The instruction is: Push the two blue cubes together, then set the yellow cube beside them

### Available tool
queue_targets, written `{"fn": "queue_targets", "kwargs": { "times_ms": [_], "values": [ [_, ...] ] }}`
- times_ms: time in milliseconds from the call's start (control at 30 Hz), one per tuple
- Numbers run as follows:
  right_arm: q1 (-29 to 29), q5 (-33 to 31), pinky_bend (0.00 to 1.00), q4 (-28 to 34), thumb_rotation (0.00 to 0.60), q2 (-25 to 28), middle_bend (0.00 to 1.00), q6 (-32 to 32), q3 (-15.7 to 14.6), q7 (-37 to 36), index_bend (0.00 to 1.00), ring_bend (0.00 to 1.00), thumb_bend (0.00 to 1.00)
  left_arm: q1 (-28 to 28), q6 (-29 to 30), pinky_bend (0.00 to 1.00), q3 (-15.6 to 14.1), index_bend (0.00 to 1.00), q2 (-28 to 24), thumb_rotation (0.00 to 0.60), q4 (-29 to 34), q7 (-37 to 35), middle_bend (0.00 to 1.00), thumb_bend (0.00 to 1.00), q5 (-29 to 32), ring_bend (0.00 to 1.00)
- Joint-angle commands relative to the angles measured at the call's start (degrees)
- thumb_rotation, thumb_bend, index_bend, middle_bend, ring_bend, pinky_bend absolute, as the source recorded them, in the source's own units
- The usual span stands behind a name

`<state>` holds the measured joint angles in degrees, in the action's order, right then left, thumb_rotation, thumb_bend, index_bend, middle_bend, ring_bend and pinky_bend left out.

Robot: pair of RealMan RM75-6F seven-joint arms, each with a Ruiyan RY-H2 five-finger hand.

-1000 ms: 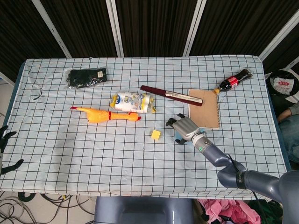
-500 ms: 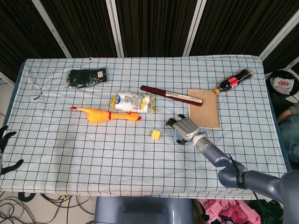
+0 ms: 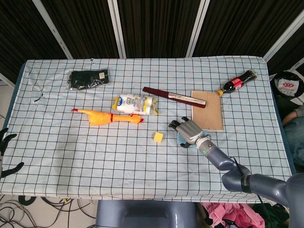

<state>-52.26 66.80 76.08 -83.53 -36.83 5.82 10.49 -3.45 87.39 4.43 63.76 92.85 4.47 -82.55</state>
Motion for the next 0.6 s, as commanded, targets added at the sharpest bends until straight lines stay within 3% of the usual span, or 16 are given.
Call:
{"fn": "queue_targets", "kwargs": {
  "times_ms": [33,433,600],
  "values": [
    [0.0,-0.4,0.09,0.5,0.6,0.2,0.08,-0.1,0.1,0.4,0.14,0.34,0.2,0.0,0.0,0.0,0.0,0.21,0.0,0.6,0.0,0.0,0.07,0.04,0.0,0.0],
    [-0.6,-2.3,0.09,5.1,0.6,1.8,0.08,-2.3,1.9,2.4,0.13,0.33,0.2,0.0,-0.1,0.0,0.0,0.21,0.0,0.6,-0.1,-0.2,0.07,0.04,0.0,0.0],
    [-2.0,-7.7,0.09,8.8,0.6,2.4,0.07,-2.4,3.1,5.7,0.12,0.33,0.2,-0.1,-0.2,0.0,-0.1,0.21,-0.1,0.6,-0.1,-0.7,0.07,0.04,-0.2,0.0]
  ]
}}
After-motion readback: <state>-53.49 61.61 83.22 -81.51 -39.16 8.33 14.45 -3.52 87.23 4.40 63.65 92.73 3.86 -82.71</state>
